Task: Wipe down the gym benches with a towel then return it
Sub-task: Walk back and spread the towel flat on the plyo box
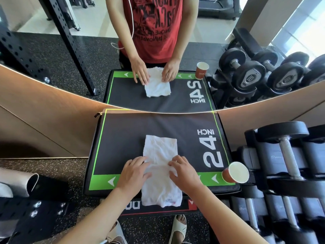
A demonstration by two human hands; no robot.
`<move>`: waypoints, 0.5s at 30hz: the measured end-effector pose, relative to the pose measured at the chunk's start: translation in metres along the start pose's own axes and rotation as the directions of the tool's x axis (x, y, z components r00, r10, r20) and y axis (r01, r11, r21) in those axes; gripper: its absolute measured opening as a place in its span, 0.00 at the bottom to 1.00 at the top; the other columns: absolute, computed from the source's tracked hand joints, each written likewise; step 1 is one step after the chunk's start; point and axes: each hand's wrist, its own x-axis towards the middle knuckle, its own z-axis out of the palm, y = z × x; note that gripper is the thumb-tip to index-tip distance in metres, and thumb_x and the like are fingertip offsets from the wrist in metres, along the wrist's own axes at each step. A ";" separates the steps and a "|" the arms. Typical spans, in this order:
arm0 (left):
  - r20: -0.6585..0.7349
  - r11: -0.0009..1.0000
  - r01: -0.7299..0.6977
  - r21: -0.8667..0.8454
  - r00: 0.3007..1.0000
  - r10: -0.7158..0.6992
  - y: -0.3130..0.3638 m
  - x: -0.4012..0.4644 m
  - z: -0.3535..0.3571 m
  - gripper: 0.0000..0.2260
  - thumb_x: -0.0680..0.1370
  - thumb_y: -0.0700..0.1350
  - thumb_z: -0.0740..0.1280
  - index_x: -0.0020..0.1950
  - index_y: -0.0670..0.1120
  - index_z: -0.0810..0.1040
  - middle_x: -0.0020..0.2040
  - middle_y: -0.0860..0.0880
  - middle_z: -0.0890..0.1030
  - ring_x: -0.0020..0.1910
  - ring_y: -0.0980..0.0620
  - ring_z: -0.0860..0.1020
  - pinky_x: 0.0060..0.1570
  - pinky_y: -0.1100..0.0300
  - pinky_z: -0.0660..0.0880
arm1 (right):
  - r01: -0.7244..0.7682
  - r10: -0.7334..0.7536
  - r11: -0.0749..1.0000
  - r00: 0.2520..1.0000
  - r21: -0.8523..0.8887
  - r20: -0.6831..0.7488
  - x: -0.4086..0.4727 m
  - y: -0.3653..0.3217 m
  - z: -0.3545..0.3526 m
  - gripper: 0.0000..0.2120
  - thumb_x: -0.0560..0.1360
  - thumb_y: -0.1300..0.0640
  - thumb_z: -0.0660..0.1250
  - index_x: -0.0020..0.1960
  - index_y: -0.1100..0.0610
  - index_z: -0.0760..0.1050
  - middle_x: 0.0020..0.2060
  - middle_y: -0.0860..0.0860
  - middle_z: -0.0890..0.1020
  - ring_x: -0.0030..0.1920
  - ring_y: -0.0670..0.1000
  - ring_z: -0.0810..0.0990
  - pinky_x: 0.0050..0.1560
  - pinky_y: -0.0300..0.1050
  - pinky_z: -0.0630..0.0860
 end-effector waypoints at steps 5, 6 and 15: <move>-0.122 0.999 -0.047 -0.002 0.991 0.047 0.003 -0.003 -0.002 0.11 0.69 0.47 0.82 0.46 0.48 0.83 0.51 0.54 0.82 0.52 0.49 0.81 0.52 0.52 0.76 | 0.038 -0.040 0.999 0.998 -0.031 -0.057 -0.002 -0.004 -0.002 0.08 0.80 0.59 0.67 0.56 0.59 0.82 0.53 0.52 0.80 0.54 0.57 0.77 0.53 0.53 0.76; -0.126 0.999 -0.050 0.008 0.991 0.051 0.003 -0.002 -0.004 0.11 0.70 0.47 0.81 0.45 0.48 0.81 0.49 0.54 0.81 0.50 0.49 0.80 0.51 0.53 0.76 | 0.042 -0.045 0.998 0.996 -0.043 -0.071 -0.003 -0.005 -0.004 0.07 0.81 0.59 0.67 0.55 0.59 0.82 0.53 0.51 0.80 0.54 0.57 0.78 0.53 0.53 0.75; -0.289 0.999 -0.039 0.035 0.956 0.047 0.005 0.029 -0.050 0.04 0.77 0.41 0.74 0.50 0.44 0.80 0.49 0.50 0.81 0.48 0.46 0.80 0.52 0.50 0.75 | 0.062 -0.075 0.996 0.962 -0.059 -0.261 0.025 -0.026 -0.046 0.04 0.80 0.61 0.68 0.54 0.58 0.80 0.47 0.49 0.83 0.47 0.56 0.81 0.47 0.52 0.75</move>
